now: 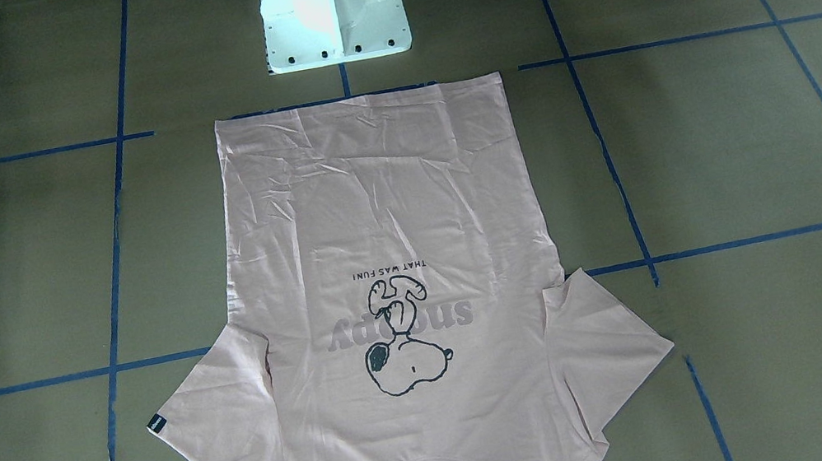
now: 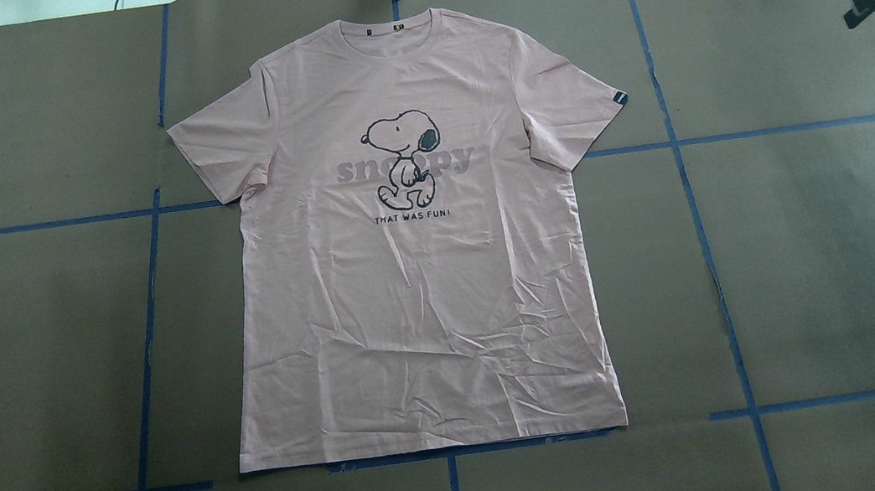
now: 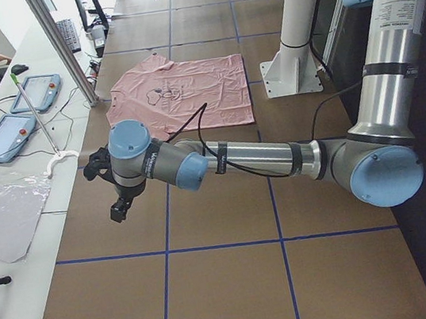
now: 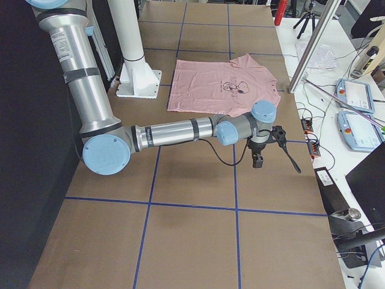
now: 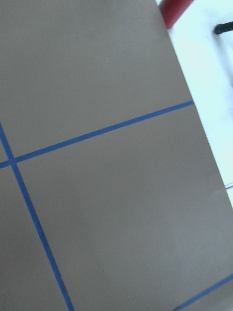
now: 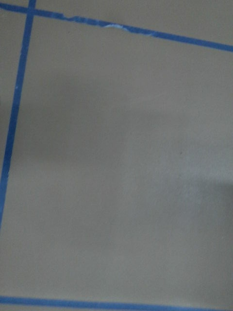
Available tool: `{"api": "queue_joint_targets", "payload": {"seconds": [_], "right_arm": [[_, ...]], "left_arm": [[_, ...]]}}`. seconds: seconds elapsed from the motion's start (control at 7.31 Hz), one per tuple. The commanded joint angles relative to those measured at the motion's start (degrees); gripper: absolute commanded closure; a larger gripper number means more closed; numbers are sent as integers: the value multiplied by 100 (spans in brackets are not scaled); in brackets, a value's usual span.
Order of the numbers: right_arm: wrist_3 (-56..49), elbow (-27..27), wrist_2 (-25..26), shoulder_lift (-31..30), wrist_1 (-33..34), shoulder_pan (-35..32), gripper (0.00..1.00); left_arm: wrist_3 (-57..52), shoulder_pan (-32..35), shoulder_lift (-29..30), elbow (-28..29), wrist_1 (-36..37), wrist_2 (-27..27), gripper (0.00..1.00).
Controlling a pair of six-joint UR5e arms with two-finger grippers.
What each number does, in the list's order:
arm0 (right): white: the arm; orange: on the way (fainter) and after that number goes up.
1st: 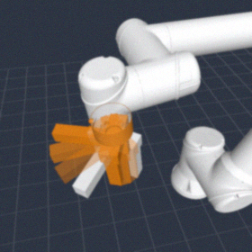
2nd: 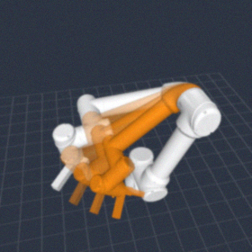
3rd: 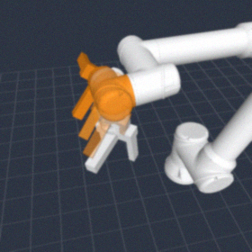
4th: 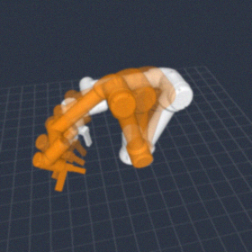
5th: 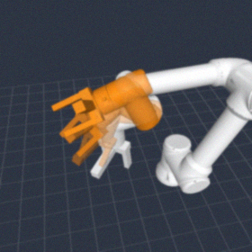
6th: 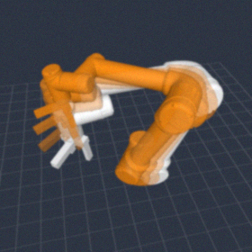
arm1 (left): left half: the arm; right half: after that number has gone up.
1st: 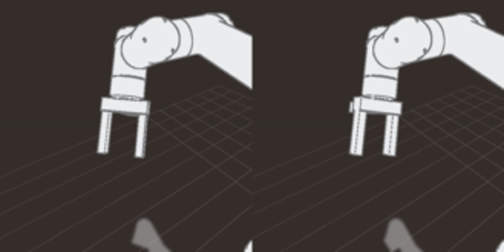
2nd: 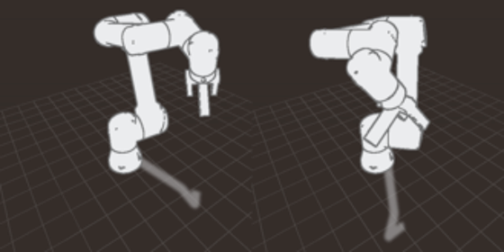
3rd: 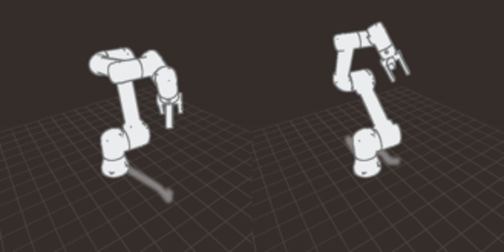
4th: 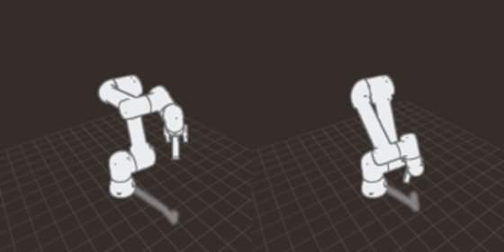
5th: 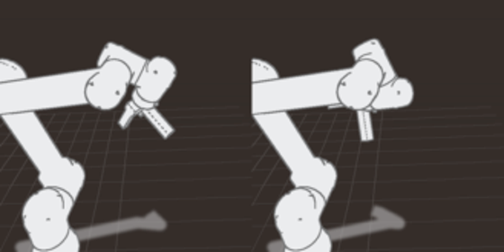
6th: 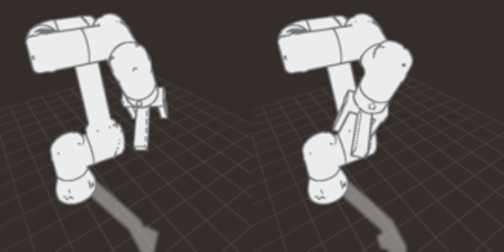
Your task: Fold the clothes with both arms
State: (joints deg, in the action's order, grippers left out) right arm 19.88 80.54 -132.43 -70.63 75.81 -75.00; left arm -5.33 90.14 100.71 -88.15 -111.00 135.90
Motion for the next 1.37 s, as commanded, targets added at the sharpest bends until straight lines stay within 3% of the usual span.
{"api": "queue_joint_targets", "payload": {"seconds": [0.0, 0.14, 0.27, 0.41, 0.55, 0.68, 0.82, 1.09, 1.23], "right_arm": [[1107, -495, 42, 890, -269, 703, 0], [1802, -495, 155, 1198, -321, 1115, 0], [2366, -512, 618, 1305, -652, 1563, 0], [3172, -669, 1040, 1315, -1308, 1959, 0], [3406, -1193, 1427, 1411, -1993, 2189, 0], [3400, -1668, 1709, 1595, -2218, 2331, 0], [3382, -1908, 1964, 1744, -2211, 2419, 0], [3303, -1989, 1967, 1764, -2203, 2420, 0], [3312, -1989, 1967, 1755, -2203, 2420, 9]], "left_arm": [[188, -259, 27, -44, -229, 6, 0], [982, -695, 106, 52, -272, -28, 0], [1538, -1117, 289, 131, -264, -29, 0], [1717, -1296, 387, 123, -394, -37, 0], [1850, -1376, 405, 140, -413, -29, 0], [1877, -1385, 414, 149, -422, -29, 0], [1877, -1377, 423, 149, -422, -29, 0], [1860, -1377, 406, 149, -431, -29, 0], [1851, -1376, 405, 167, -431, -29, 0]]}}
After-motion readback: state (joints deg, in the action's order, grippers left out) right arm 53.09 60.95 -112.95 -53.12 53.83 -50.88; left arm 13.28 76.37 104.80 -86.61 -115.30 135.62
